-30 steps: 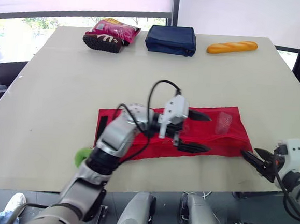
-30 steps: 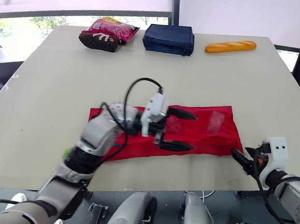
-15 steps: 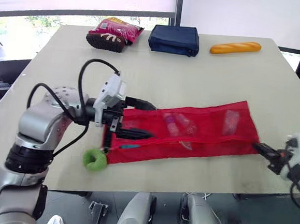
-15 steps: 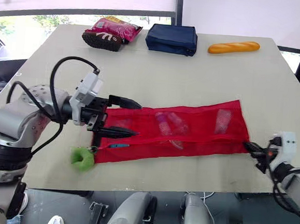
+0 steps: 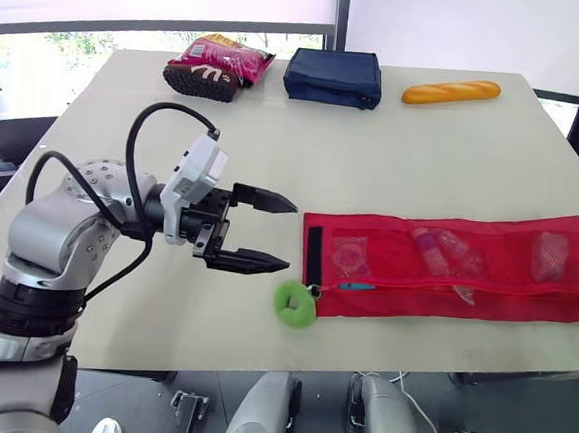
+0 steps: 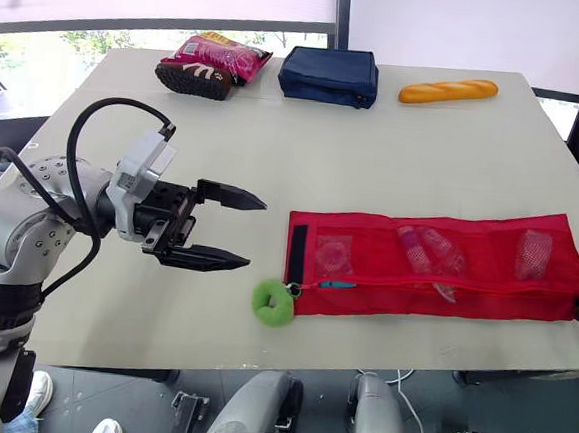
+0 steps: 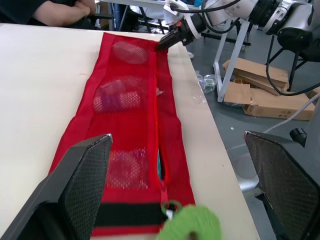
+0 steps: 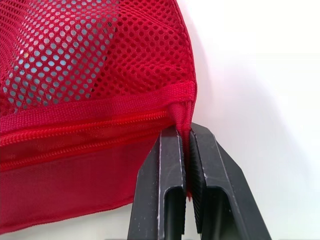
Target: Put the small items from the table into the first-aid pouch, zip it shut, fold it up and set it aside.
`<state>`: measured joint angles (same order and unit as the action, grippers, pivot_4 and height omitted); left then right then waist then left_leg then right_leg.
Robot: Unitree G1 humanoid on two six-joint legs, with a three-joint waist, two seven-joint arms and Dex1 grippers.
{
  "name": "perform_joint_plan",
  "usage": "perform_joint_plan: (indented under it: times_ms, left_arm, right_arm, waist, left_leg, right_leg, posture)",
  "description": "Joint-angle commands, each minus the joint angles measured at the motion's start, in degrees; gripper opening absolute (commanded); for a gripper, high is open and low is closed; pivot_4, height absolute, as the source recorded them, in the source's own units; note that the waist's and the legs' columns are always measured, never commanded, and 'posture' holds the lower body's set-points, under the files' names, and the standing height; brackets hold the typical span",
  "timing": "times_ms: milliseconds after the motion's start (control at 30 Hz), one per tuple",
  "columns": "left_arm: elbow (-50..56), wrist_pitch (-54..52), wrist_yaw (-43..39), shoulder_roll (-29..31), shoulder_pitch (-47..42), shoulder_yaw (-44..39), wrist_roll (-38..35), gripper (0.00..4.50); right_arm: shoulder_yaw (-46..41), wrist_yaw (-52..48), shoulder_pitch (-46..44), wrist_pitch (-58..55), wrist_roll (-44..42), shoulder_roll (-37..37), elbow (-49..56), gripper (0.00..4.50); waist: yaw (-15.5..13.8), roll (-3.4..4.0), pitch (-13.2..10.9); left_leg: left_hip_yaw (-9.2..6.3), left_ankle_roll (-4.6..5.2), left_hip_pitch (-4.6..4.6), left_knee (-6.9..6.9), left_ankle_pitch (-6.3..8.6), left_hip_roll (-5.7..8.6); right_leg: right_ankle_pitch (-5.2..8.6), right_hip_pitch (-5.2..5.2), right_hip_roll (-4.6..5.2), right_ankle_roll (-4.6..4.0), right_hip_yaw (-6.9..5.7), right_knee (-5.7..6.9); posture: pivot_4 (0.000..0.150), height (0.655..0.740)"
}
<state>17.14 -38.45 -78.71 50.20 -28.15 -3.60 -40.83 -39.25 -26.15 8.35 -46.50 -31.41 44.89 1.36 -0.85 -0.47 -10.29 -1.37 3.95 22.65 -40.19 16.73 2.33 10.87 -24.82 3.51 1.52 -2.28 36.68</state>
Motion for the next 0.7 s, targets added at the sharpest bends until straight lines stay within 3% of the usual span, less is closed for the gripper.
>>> perform_joint_plan:
  times_ms: [33, 100, 200, 400, 700]
  left_arm:
    - [2.92, -0.41, 0.30, 1.00, 0.82, -1.30, -2.07, 4.50]
    - [3.47, -0.70, 0.77, 1.49, 1.84, -1.66, -2.29, 4.50]
    - [3.64, -0.80, 2.76, 1.98, 4.65, -2.71, -1.51, 4.50]
    - [1.99, -1.46, 13.38, -0.90, 9.97, -2.06, 2.01, 4.50]
    - [-6.55, -7.75, 26.00, -8.30, 8.10, 1.83, 5.99, 4.50]
  right_arm:
    - [-3.05, -4.11, 1.74, 1.43, -0.80, 2.02, 2.82, 2.03]
    - [-4.47, -7.23, 4.12, 2.15, -1.40, 2.64, 4.57, 3.14]
    - [-7.77, -15.52, 11.48, 7.14, -1.01, 3.62, 9.47, 4.44]
    - [-10.23, -24.36, 19.01, 12.69, -6.52, -0.18, 25.86, 4.44]
    - [-0.59, -21.11, 13.30, 11.17, -17.78, -2.50, 42.72, 4.44]
  waist:
    - [0.03, 0.00, 0.00]
    - [0.04, 0.00, 0.00]
    - [-0.15, 0.20, 0.05]
    - [0.09, 0.18, 0.04]
    - [-0.44, 0.07, -0.03]
  left_leg:
    - [0.00, 0.00, 0.00, 0.00, 0.00, 0.00]
    - [0.00, 0.01, 0.00, 0.00, 0.00, -0.03]
    - [-0.01, 0.02, 0.01, 0.00, 0.01, -0.04]
    - [0.00, 0.02, -0.08, 0.02, 0.02, -0.19]
    - [-0.04, -0.02, -0.02, 0.01, 0.02, -0.26]
  right_leg:
    - [0.00, 0.00, 0.01, 0.00, 0.01, 0.00]
    - [0.00, 0.00, 0.06, 0.00, 0.02, 0.00]
    - [0.10, -0.01, 0.08, 0.16, 0.01, 0.00]
    - [0.13, 0.04, 0.08, 0.23, 0.02, -0.05]
    - [0.12, 0.02, 0.08, 0.22, -0.03, -0.10]
  posture:
    - [0.150, 0.7397]
    - [0.150, 0.7397]
    - [0.150, 0.7397]
    - [0.150, 0.7397]
    - [0.150, 0.7397]
